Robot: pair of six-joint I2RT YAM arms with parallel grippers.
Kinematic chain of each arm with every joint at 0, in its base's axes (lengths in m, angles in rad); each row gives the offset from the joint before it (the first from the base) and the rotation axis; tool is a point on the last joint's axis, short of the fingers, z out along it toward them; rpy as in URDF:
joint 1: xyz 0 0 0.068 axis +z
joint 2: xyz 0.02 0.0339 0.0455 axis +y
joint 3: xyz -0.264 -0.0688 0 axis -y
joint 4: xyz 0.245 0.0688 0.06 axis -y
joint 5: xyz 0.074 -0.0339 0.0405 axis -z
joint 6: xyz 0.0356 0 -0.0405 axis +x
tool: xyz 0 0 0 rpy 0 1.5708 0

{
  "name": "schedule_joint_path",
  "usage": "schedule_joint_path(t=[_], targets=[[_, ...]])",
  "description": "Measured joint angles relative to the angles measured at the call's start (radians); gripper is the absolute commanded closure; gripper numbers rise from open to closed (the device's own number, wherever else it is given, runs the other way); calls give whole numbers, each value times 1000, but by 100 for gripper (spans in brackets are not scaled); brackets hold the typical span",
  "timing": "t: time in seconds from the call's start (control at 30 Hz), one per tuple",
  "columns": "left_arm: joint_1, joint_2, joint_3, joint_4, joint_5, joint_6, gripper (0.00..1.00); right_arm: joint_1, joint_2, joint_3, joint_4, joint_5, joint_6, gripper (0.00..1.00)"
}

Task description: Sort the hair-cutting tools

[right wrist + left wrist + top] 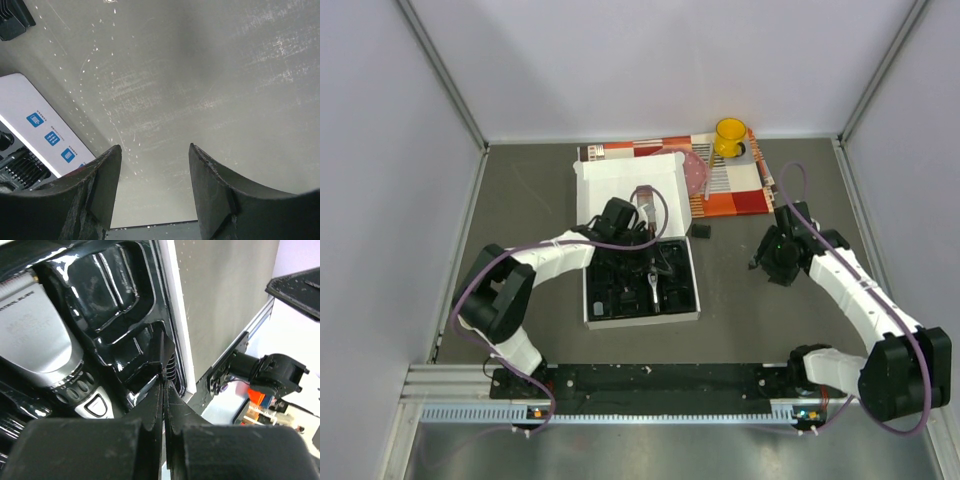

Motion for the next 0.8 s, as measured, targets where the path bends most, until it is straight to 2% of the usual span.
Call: schedule_joint_path(t=[0.2,0.57,0.6,0.63,0.7,0.73,0.8], targets=[[0,2,-30,15,-29,-39,100,0,-6,-13,1,-3,0,44],[1,47,-41,76,5,-87,98,0,-6,-19,0,-3,0,44],[2,47,-41,77,5,-87,96,0,-6,-19,0,-3,0,44],[2,48,-41,76,5,-87,87,0,-8,-19,0,-3,0,44],[2,48,-41,72,-1,-82,78,0,-11,-19,0,-3,0,44],[1,48,-41,62,-13,-77,65,0,-14,-19,0,-4,0,44],[0,48,-41,31,-51,-60,57,0,-17,-19,0,-5,0,44]])
